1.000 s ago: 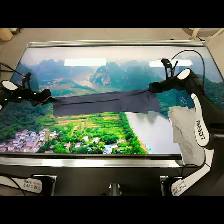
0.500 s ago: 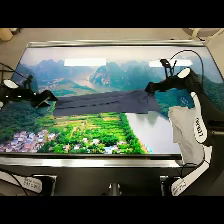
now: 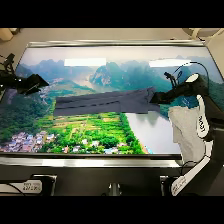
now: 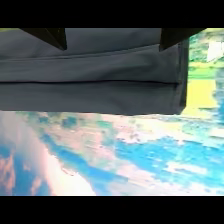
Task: Fold the shirts.
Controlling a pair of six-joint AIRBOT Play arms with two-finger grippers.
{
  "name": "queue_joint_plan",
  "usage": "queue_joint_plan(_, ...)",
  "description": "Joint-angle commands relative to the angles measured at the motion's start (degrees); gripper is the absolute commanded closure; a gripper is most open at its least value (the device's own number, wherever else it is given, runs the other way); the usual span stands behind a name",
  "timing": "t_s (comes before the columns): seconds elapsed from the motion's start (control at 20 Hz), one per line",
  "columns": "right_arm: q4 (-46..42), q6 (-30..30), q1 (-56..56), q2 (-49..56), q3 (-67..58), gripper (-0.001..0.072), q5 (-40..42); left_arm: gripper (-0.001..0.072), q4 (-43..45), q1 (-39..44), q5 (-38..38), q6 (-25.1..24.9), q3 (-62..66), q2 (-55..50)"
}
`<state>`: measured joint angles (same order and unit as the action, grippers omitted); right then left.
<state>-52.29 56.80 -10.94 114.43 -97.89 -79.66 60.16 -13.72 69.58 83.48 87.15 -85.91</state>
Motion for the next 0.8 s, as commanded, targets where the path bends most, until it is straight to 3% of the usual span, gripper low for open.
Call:
queue_joint_plan(0.0,4.26,2.78,3.52,2.54,-0.07,0.0002,2.56,0.0046,-0.02,5.35,-0.11,-0.11,0.17,2.34)
queue_joint_plan(0.1,4.35,5.68,5.86,2.51,-0.09,0.0048,6.14,0.0046,-0.02,9.18,-0.61,-0.17,0.17,1.51)
queue_joint_plan(0.15,4.98,6.25,6.60,2.45,-0.09,0.0256,7.54,0.0046,-0.02,11.19,-1.25,-1.01,0.17,0.81)
queue_joint_plan(0.2,6.36,6.27,6.93,2.16,-0.09,0.0575,8.26,0.0047,-0.02,12.98,-2.16,-1.16,0.17,0.02)
queue_joint_plan(0.25,8.02,6.45,6.91,1.66,-0.11,0.0694,8.66,0.0050,-0.04,14.91,-3.34,-1.14,0.17,-0.98)
queue_joint_plan(0.3,8.39,6.25,6.91,0.52,-0.13,0.0695,9.20,0.0100,-0.04,16.70,-4.57,-1.14,0.17,-2.03)
queue_joint_plan(0.4,8.04,4.66,6.93,-3.15,-0.13,0.0696,9.18,0.0484,-0.04,20.76,-7.50,-1.14,0.17,-4.90)
queue_joint_plan(0.5,7.43,4.31,7.23,-7.58,-0.13,0.0696,8.46,0.0533,-0.09,25.05,-12.11,-1.09,0.20,-8.57)
queue_joint_plan(0.6,5.29,3.98,9.03,-11.87,-0.13,0.0696,7.21,0.0674,-1.90,29.35,-15.23,-0.90,0.20,-12.57)
queue_joint_plan(0.75,0.11,3.10,12.72,-17.49,-0.13,0.0696,4.04,0.0678,-7.50,34.56,-16.28,0.66,0.22,-18.03)
